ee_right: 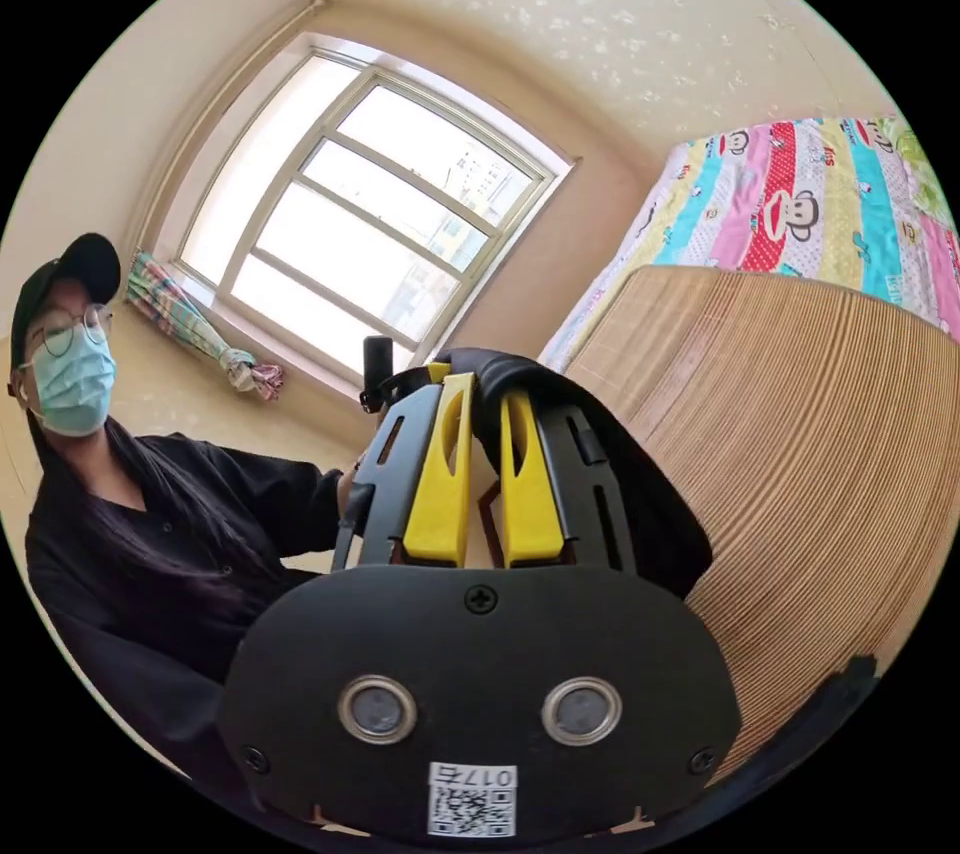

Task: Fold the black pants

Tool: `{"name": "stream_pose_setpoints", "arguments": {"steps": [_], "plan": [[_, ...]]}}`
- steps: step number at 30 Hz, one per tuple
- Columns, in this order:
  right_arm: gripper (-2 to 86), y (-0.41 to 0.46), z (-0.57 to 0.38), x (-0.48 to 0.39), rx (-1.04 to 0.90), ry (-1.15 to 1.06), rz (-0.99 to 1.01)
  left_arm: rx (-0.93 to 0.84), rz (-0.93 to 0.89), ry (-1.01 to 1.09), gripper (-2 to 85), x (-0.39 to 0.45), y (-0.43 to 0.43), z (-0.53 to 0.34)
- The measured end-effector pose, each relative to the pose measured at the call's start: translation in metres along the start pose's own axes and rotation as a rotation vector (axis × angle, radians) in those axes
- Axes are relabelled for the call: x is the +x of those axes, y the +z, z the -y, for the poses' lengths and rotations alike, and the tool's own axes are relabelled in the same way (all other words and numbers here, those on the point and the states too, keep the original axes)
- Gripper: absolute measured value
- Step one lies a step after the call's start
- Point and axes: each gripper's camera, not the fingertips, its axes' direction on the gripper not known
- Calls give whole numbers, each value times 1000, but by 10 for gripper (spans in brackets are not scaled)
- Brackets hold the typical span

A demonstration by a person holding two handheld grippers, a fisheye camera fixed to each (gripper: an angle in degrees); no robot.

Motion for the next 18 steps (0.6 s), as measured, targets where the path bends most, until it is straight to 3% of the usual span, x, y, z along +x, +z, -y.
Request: {"name": "stream_pose_setpoints", "arguments": {"steps": [3,5,6,8,13,18], "plan": [[36,48,-88,48,-164,207,-125,-260,87,-118,57,-30,71,-80],[64,83,-176,100,-325,475,-168,-443,141,-204,67,-50,114,-134],[71,89,-197,111,-357,555,-192,-577,184,-289,88,-66,139,-166],[95,88,-256,141,-361,797,-229,-654,183,-398,115,-88,155,-197],[121,57,-240,169,-25,846,-124,-434,44,-572,138,-138,151,-186],[146,94,-152,223,-76,760,-224,-432,3,-602,145,-204,211,-115]]}}
